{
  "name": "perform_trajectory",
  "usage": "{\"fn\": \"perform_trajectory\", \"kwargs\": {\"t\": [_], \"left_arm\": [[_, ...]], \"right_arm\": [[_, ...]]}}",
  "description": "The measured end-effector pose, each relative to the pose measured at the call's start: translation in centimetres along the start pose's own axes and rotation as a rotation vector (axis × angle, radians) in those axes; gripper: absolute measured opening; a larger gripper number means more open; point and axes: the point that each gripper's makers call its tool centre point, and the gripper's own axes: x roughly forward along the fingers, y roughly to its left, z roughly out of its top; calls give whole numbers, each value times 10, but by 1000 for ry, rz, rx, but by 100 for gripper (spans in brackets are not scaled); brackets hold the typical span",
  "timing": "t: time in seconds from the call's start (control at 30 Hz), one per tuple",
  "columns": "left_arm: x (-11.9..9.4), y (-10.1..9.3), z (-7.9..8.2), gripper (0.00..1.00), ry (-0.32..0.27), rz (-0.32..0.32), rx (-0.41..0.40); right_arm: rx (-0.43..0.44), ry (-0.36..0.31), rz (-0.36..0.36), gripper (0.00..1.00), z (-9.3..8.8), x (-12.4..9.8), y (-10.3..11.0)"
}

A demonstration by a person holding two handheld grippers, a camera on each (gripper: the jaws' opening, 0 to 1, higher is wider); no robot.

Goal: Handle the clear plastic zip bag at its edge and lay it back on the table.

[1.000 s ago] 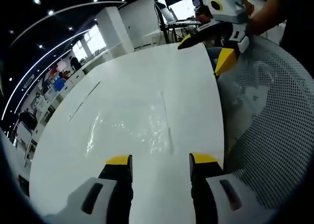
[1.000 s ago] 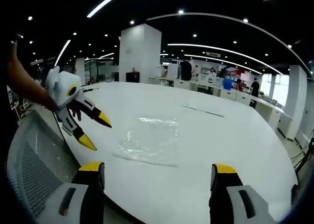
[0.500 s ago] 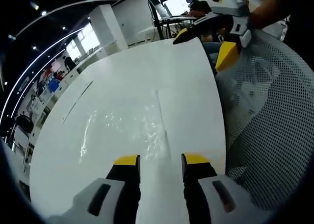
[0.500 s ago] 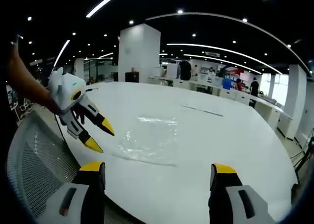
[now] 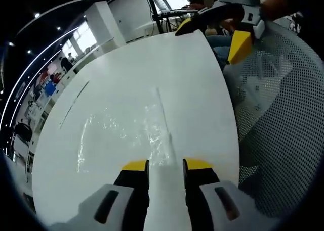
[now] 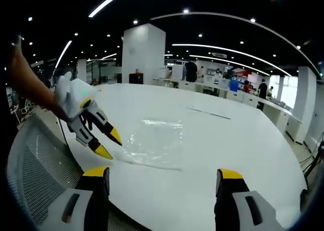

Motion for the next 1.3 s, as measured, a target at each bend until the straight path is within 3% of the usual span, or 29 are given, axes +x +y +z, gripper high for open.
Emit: {"fn": "perform_trajectory", "kwargs": {"t": [0.67, 0.83, 1.07, 1.3], "left_arm": [[19, 2, -2, 12, 27, -49, -62], [20, 1, -3, 7, 26, -79, -115], [23, 4, -6, 0, 19, -73, -116], [22, 5, -9, 0, 23, -74, -103]], "right_arm": [[13, 0, -13, 85, 1, -1, -2], [15, 3, -15, 85, 0, -1, -2], [18, 3, -15, 84, 0, -1, -2], [14, 4, -15, 83, 0, 0, -3]]}}
